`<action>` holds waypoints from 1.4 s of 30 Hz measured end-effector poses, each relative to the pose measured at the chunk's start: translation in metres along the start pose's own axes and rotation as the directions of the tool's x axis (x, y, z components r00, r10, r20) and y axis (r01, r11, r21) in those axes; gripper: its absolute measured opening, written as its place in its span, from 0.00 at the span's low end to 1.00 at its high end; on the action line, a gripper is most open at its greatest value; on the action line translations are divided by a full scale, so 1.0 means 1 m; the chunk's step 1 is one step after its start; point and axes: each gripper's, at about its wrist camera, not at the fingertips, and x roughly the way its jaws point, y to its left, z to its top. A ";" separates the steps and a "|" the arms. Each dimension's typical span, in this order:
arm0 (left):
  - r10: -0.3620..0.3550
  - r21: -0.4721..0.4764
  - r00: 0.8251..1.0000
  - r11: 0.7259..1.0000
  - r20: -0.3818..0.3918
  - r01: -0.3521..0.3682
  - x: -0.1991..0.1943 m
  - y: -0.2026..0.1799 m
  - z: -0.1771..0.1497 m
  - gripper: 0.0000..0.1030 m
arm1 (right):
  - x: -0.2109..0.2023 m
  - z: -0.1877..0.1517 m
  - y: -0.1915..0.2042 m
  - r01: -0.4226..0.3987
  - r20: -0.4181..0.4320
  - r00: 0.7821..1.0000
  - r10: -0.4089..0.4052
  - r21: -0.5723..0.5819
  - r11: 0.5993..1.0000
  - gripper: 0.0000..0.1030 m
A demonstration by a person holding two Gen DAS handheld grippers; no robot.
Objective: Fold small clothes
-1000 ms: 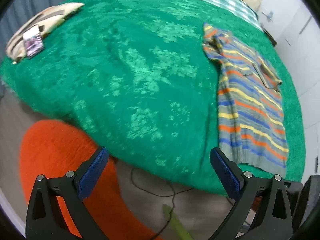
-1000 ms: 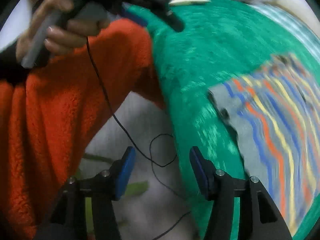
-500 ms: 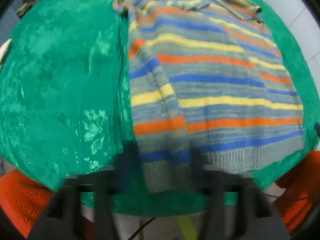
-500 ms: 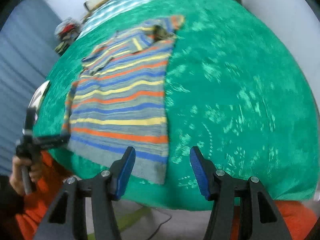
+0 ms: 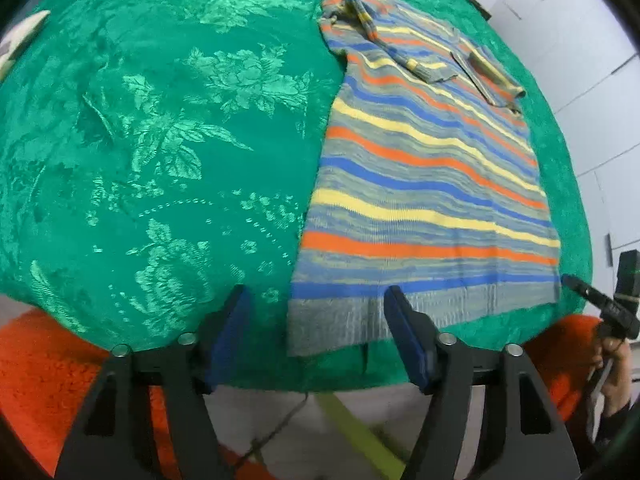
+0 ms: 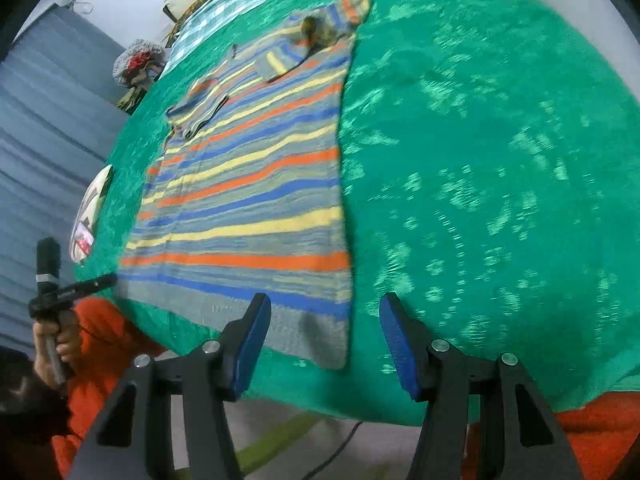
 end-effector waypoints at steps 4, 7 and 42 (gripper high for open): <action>-0.009 0.024 0.998 1.000 -0.054 0.010 0.020 -0.006 0.000 0.04 | 0.026 -0.001 0.012 -0.053 -0.057 0.997 0.051 -0.030 0.998 0.04; 0.041 0.053 0.999 0.998 -0.027 -0.040 0.011 -0.013 0.002 0.03 | 0.018 -0.002 0.024 0.000 -0.067 0.998 -0.005 -0.078 0.997 0.05; 0.410 -0.035 0.908 0.912 0.091 -0.408 -0.032 -0.009 -0.027 0.91 | -0.040 0.030 0.047 0.481 0.006 0.847 -0.531 -0.433 0.762 0.53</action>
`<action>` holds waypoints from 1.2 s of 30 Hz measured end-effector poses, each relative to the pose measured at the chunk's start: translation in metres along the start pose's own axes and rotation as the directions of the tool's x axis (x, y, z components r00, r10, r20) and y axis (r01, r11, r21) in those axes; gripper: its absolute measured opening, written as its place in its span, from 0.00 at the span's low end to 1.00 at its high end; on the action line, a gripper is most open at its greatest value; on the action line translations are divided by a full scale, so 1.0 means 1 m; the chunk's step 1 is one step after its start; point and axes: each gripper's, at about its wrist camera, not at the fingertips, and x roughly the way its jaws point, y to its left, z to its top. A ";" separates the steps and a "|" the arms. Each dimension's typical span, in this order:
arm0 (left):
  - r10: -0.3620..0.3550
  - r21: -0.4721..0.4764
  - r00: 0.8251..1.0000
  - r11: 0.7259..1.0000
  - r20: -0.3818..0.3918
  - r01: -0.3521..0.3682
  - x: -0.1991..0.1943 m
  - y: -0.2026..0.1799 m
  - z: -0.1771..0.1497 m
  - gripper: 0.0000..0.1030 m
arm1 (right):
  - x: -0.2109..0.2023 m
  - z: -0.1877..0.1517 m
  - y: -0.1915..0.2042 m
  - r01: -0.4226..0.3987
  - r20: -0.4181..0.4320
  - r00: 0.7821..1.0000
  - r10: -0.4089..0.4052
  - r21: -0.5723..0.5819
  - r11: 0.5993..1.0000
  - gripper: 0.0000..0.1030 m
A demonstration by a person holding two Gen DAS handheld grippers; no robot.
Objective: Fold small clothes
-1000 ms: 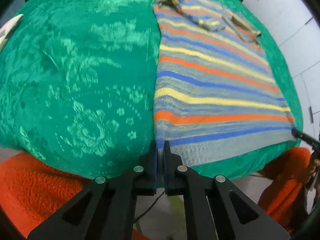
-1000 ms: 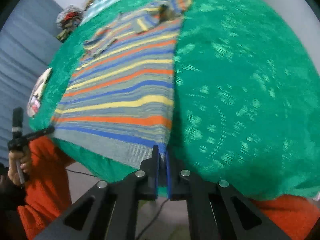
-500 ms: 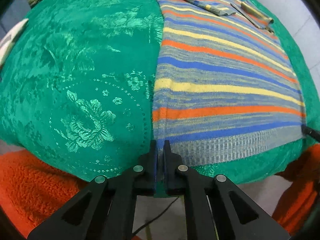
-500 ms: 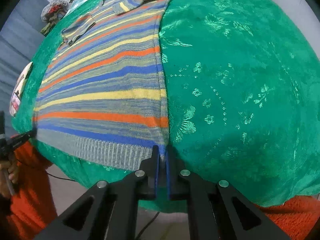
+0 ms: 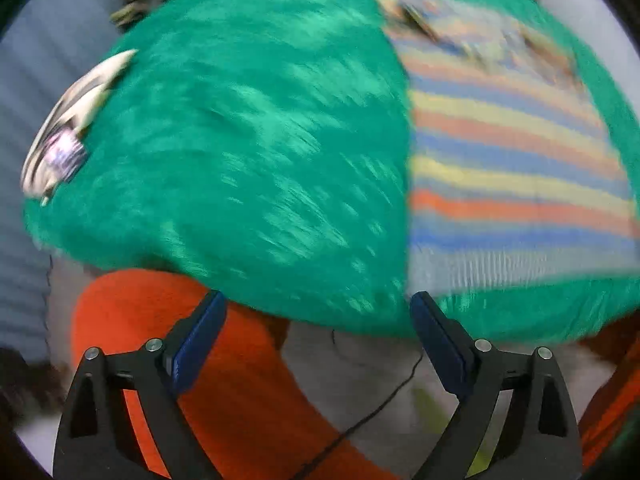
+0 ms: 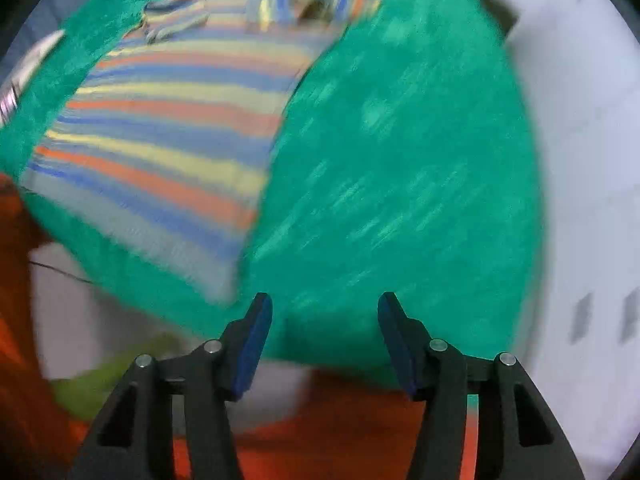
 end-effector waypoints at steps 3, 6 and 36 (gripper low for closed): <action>-0.064 -0.114 0.994 0.991 0.087 0.074 -0.017 0.013 0.021 0.91 | -0.025 0.066 -0.001 -0.009 0.168 0.986 0.025 -0.094 0.995 0.56; -0.106 -0.132 0.985 0.983 0.139 0.124 -0.017 -0.004 0.039 0.91 | -0.012 0.141 0.018 -0.116 0.287 0.943 0.170 -0.194 0.974 0.58; -0.096 -0.067 0.995 0.993 0.025 0.098 0.010 -0.033 0.013 0.91 | 0.121 0.073 -0.244 -0.289 0.333 0.943 0.018 0.790 0.541 0.04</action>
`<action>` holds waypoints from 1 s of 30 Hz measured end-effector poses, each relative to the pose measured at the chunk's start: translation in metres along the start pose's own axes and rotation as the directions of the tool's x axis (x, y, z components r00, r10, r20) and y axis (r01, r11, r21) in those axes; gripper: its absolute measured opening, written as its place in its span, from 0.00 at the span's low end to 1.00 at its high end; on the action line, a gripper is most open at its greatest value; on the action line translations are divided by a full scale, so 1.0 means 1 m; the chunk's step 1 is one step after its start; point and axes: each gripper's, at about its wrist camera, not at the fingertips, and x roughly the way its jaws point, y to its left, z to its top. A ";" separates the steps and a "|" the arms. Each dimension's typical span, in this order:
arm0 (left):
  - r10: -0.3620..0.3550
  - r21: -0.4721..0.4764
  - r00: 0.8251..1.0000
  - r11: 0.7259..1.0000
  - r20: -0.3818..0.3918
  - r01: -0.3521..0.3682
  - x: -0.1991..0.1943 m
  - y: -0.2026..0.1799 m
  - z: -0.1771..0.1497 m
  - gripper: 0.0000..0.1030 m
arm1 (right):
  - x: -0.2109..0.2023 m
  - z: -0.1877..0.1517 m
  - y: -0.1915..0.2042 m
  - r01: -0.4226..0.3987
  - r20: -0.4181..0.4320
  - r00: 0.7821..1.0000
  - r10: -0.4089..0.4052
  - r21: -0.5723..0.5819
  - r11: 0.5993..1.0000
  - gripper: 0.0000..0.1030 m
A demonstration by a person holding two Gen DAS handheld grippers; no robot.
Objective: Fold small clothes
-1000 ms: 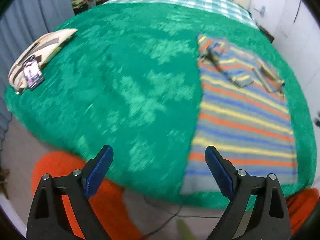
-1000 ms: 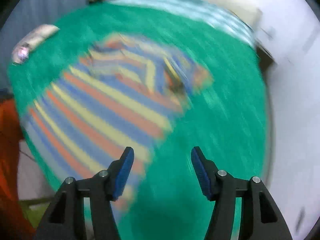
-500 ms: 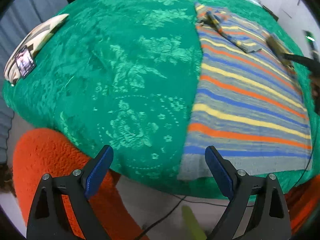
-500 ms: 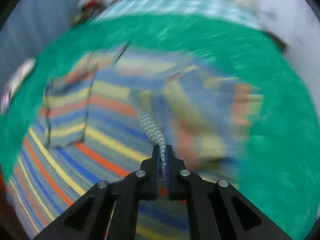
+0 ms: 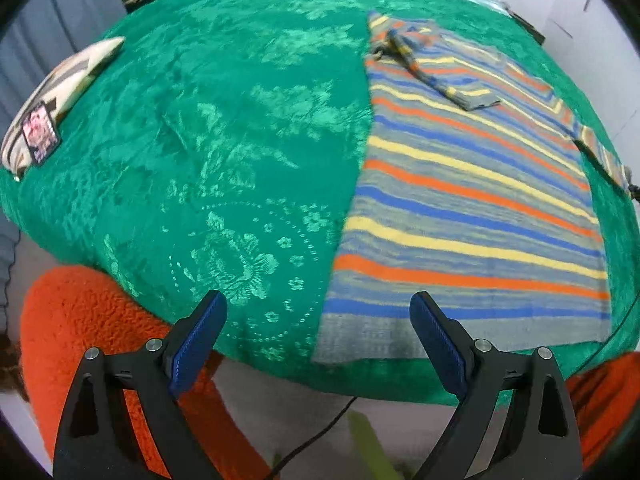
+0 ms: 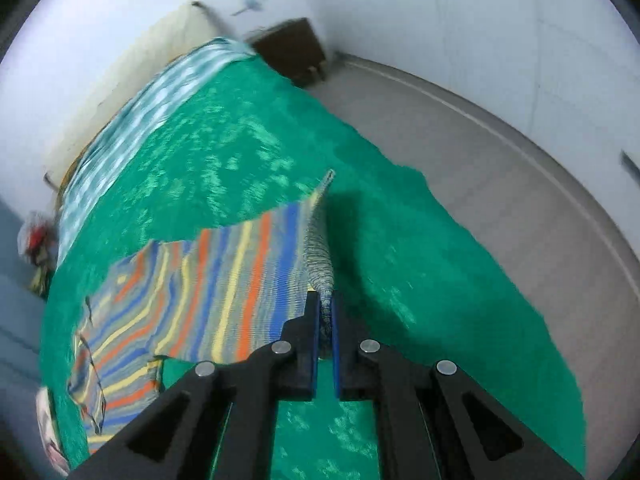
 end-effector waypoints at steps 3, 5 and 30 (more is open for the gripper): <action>0.011 0.014 1.000 1.000 0.010 -0.012 -0.005 -0.003 -0.001 0.91 | 0.002 -0.003 -0.009 0.028 -0.030 0.999 -0.027 0.036 0.999 0.04; 0.018 0.018 1.000 1.000 0.005 -0.018 -0.005 -0.003 -0.003 0.91 | 0.007 -0.006 -0.008 0.081 -0.028 0.996 -0.080 0.007 0.997 0.04; -0.005 0.101 0.990 0.995 0.144 -0.010 -0.055 -0.004 0.053 0.91 | -0.069 -0.150 0.113 -0.205 -0.189 0.975 0.122 -0.531 0.822 0.40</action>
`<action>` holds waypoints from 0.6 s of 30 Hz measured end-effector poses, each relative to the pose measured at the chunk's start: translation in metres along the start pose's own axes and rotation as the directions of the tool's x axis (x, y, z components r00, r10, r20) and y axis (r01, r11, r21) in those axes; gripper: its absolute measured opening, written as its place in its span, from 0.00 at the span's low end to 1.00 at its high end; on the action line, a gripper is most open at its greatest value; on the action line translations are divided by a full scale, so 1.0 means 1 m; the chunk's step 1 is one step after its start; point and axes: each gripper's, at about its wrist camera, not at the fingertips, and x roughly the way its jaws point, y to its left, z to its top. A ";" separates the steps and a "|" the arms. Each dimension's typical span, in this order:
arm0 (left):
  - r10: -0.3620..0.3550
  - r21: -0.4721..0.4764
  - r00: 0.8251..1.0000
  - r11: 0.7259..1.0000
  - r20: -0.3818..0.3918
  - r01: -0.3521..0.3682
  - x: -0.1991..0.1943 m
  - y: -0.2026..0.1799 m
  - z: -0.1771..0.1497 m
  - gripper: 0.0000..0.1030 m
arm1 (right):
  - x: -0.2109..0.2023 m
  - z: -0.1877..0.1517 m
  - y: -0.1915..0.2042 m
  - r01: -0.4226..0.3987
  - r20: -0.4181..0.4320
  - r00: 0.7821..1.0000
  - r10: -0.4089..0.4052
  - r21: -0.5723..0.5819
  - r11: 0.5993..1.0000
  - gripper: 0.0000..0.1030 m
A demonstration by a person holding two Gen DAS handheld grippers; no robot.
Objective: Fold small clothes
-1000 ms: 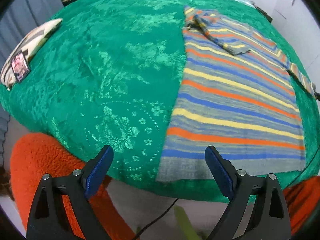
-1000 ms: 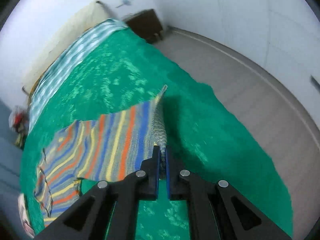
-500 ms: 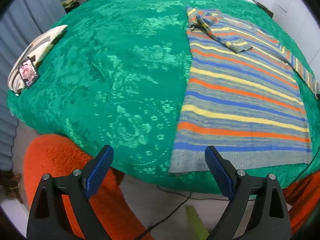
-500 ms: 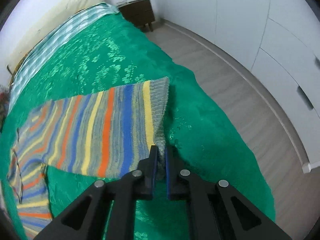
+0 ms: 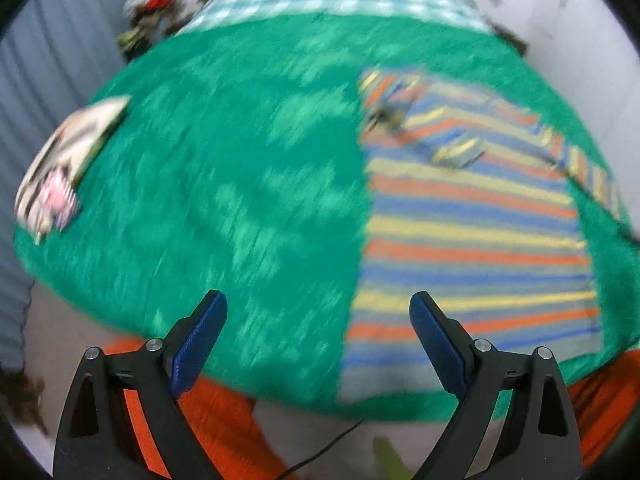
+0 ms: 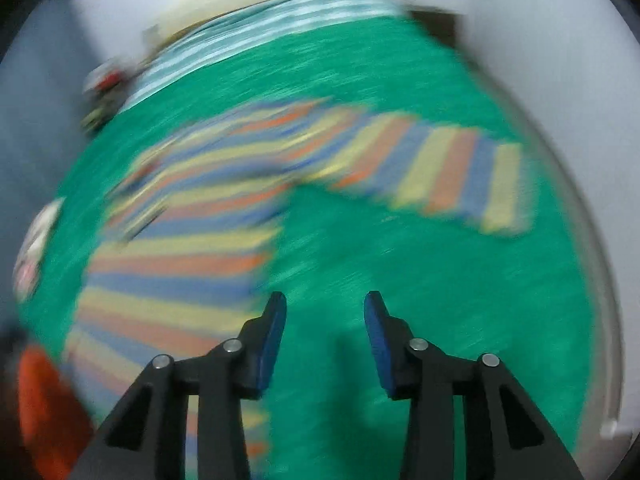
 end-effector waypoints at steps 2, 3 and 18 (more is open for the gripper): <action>-0.049 0.049 0.998 0.998 0.050 0.046 -0.007 -0.019 0.024 0.91 | 0.012 -0.031 0.046 -0.106 -0.061 0.993 0.102 -0.076 0.991 0.40; -0.082 0.084 0.994 0.994 0.073 0.076 -0.009 -0.033 0.039 0.93 | 0.018 -0.047 0.063 -0.134 -0.089 0.988 0.124 -0.111 0.985 0.40; -0.083 0.519 0.991 0.846 -0.106 0.127 0.198 -0.161 0.108 0.57 | 0.049 -0.098 0.105 -0.023 -0.105 0.994 -0.003 -0.241 0.970 0.41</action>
